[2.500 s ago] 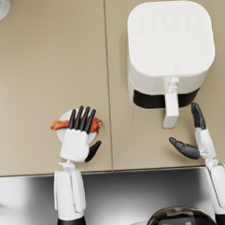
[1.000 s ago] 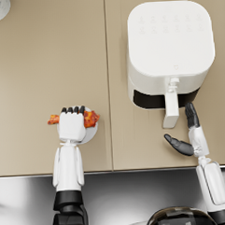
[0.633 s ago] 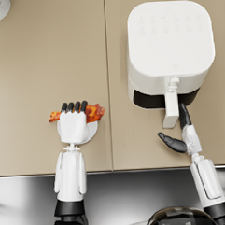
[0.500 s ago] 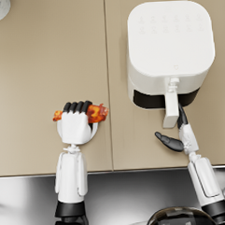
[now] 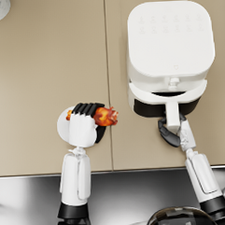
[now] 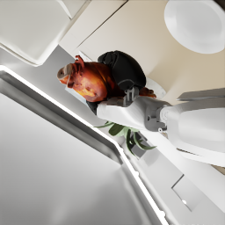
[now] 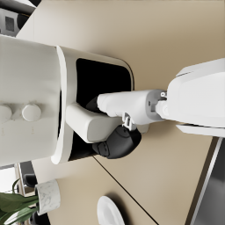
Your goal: Pick up the drumstick and place it into the air fryer
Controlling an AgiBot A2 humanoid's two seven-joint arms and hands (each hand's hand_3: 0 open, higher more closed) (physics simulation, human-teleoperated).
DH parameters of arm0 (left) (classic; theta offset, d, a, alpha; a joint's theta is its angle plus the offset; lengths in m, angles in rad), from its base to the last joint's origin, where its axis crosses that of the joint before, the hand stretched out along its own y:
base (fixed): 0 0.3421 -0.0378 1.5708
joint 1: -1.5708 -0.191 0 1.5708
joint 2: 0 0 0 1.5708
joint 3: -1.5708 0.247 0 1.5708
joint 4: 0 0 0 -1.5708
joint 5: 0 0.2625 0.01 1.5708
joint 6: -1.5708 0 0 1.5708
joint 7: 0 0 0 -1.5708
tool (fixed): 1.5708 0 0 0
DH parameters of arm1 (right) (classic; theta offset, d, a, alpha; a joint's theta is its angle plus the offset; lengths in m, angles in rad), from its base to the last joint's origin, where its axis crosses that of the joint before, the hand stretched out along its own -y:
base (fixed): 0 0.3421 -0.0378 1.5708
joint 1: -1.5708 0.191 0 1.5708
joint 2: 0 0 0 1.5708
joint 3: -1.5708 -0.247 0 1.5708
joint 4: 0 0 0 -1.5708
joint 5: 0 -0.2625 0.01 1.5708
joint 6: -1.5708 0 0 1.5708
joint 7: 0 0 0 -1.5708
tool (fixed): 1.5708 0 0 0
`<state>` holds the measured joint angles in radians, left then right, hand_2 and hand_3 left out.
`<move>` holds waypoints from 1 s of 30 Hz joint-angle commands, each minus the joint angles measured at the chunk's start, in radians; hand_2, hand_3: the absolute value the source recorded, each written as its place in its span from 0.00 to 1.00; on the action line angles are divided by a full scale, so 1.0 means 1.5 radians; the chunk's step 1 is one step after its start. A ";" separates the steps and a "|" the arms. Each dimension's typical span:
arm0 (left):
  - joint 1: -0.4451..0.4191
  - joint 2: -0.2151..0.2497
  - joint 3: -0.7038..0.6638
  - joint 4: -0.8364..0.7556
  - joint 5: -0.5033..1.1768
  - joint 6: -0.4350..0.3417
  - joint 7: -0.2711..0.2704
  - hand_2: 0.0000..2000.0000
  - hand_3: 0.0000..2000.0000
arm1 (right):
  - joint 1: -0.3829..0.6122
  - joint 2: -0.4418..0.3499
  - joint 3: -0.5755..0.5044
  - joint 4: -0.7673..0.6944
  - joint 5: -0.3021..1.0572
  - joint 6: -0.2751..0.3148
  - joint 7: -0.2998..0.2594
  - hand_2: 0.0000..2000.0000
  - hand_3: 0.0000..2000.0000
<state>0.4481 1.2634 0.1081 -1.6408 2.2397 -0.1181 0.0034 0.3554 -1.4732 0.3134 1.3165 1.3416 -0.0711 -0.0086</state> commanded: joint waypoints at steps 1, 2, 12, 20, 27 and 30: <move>0.007 0.004 0.008 -0.019 -0.001 0.000 0.000 1.00 1.00 | 0.008 -0.001 0.052 0.043 0.001 -0.001 0.000 1.00 1.00; 0.005 0.004 0.009 -0.023 -0.001 0.000 0.000 1.00 1.00 | 0.001 0.007 0.066 0.049 0.001 -0.013 0.000 1.00 1.00; 0.035 0.031 0.050 -0.050 -0.002 0.004 0.001 1.00 1.00 | -0.115 0.137 0.142 0.310 -0.003 -0.093 -0.006 1.00 1.00; 0.087 0.074 0.118 -0.039 -0.002 0.005 0.000 1.00 1.00 | -0.169 0.203 0.194 0.430 -0.003 -0.043 -0.004 1.00 1.00; 0.131 0.116 0.179 0.008 -0.002 0.003 0.000 1.00 1.00 | -0.184 0.236 0.273 0.496 -0.001 0.018 0.001 1.00 1.00; 0.144 0.131 0.202 0.028 -0.002 0.003 0.000 1.00 1.00 | -0.189 0.244 0.311 0.516 -0.001 0.035 0.003 1.00 1.00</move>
<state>0.6255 1.4369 0.3866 -1.6187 2.2367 -0.1139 0.0026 0.0583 -1.0675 0.5179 1.7692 1.3397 -0.0075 -0.0032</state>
